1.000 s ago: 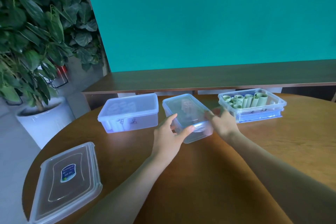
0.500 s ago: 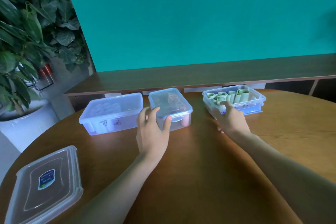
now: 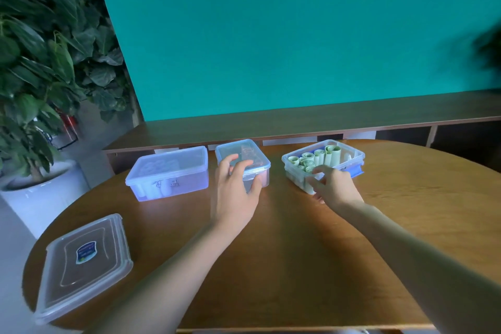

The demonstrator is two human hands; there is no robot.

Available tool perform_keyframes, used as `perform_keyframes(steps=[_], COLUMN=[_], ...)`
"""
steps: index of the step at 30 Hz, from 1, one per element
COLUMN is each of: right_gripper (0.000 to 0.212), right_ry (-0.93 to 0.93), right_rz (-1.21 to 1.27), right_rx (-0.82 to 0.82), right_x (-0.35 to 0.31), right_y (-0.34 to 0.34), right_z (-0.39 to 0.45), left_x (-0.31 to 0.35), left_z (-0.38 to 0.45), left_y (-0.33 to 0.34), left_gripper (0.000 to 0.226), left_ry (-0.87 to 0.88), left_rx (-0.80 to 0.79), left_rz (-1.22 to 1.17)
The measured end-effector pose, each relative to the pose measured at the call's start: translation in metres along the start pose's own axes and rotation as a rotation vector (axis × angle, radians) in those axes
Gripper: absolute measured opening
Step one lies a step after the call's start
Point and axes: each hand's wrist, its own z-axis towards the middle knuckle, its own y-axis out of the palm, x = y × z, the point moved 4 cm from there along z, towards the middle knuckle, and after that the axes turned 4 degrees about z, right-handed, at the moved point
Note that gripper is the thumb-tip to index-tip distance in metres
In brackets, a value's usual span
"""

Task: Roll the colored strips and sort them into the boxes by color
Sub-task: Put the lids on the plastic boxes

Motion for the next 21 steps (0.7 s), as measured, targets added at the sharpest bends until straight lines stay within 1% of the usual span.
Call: perform_keyframes(steps=[5, 7, 11, 14, 17, 19, 21], right_gripper=[0.018, 0.018, 0.018, 0.018, 0.022, 0.023, 0.026], right_ry=[-0.057, -0.088, -0.148, -0.175, -0.168, -0.157, -0.166], right_rz=[0.038, 0.059, 0.094, 0.125, 0.198, 0.255, 0.282], right_rx=[-0.103, -0.144, -0.205, -0.236, -0.266, -0.286, -0.293], right_x=[-0.010, -0.014, -0.021, -0.027, -0.030, -0.030, -0.030], right_y=[-0.016, -0.020, -0.027, -0.030, -0.031, -0.033, -0.034], right_z=[-0.050, -0.071, -0.109, -0.135, -0.156, -0.168, -0.178], left_x=[0.021, 0.027, 0.038, 0.048, 0.050, 0.044, 0.038], left_z=[-0.019, -0.027, -0.040, -0.048, -0.057, -0.063, -0.068], left_y=[-0.012, -0.013, -0.006, 0.001, 0.001, -0.003, -0.008], left_gripper=[0.030, 0.031, 0.033, 0.037, 0.034, 0.035, 0.041], left_ry=[0.020, 0.007, -0.047, -0.032, -0.110, -0.182, -0.228], left_rx=[-0.011, -0.048, -0.227, -0.387, -0.531, -0.551, -0.517], left_rz=[-0.011, -0.009, -0.076, -0.054, -0.066, -0.106, -0.123])
